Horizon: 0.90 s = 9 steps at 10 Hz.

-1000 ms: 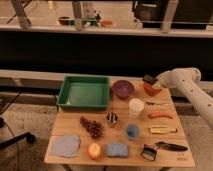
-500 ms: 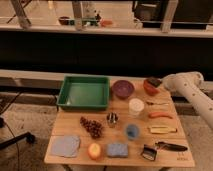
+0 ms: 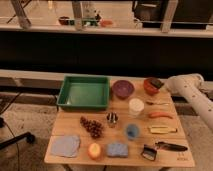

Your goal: Wipe red bowl with eraser

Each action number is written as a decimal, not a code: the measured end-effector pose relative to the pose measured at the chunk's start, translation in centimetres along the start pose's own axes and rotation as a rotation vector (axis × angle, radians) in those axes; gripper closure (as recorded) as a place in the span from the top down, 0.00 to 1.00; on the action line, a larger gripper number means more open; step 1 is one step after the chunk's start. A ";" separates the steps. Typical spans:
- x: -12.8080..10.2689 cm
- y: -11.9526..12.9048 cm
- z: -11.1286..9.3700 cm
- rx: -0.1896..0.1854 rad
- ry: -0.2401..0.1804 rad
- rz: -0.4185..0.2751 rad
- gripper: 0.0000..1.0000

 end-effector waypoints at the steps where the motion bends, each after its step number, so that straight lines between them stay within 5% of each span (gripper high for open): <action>1: 0.1 -0.1 0.3 0.001 0.003 0.005 0.09; 9: -0.8 -3.1 2.8 0.026 -0.006 0.043 0.09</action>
